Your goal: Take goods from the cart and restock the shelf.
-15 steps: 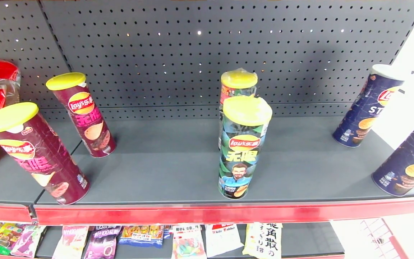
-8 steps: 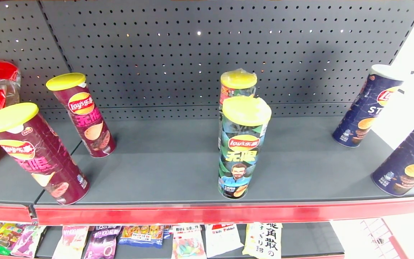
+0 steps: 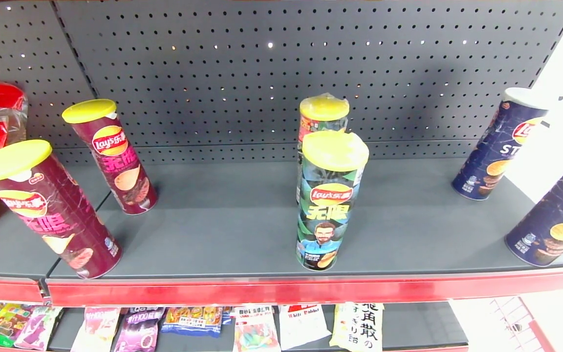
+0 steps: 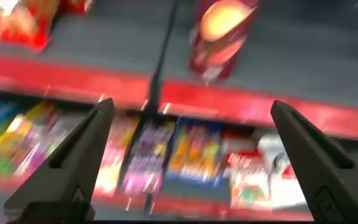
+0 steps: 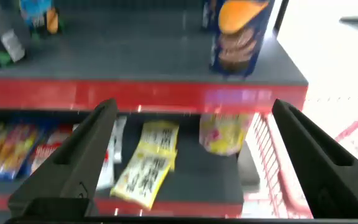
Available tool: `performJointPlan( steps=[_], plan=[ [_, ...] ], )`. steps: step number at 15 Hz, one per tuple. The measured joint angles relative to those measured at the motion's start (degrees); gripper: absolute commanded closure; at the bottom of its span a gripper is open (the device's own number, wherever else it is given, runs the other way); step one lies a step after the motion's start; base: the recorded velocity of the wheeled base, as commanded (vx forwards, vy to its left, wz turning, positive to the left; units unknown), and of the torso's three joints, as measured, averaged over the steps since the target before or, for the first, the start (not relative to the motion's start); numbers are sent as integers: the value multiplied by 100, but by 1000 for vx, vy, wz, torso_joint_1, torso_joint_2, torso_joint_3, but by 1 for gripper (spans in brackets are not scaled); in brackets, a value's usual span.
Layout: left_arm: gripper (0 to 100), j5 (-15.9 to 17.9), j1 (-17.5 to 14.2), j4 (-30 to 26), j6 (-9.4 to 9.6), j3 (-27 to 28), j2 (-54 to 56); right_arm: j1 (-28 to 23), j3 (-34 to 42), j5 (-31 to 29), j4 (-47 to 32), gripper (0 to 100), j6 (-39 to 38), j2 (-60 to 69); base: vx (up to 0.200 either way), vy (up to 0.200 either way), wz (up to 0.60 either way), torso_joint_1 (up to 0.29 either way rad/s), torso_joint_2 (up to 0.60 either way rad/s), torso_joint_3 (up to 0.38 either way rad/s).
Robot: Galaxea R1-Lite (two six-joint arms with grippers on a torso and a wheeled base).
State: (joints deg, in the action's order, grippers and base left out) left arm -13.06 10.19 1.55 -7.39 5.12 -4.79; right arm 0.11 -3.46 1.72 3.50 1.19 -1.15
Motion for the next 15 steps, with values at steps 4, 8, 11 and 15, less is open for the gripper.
performJointPlan(
  steps=[4, 8, 11, 15],
  plan=[
    [0, -77, -308, -24, 461, -433, -122, -4, 322, -156, -340, 0, -76, 82, 0, 0, 0, 0, 0, 0],
    [0, 272, -1566, -11, 468, -461, -182, -4, 344, -185, -340, 0, -68, 93, 0, 0, 0, 0, 0, 0],
    [0, 1477, -1623, 20, 556, -488, -79, -4, 346, -172, -340, 0, -108, 96, 0, 0, 0, 0, 0, 0],
    [0, 1343, -1006, -160, 805, -494, 238, -4, 346, -158, -340, 0, -119, 99, 0, 0, 0, 0, 0, 0]
  ],
)
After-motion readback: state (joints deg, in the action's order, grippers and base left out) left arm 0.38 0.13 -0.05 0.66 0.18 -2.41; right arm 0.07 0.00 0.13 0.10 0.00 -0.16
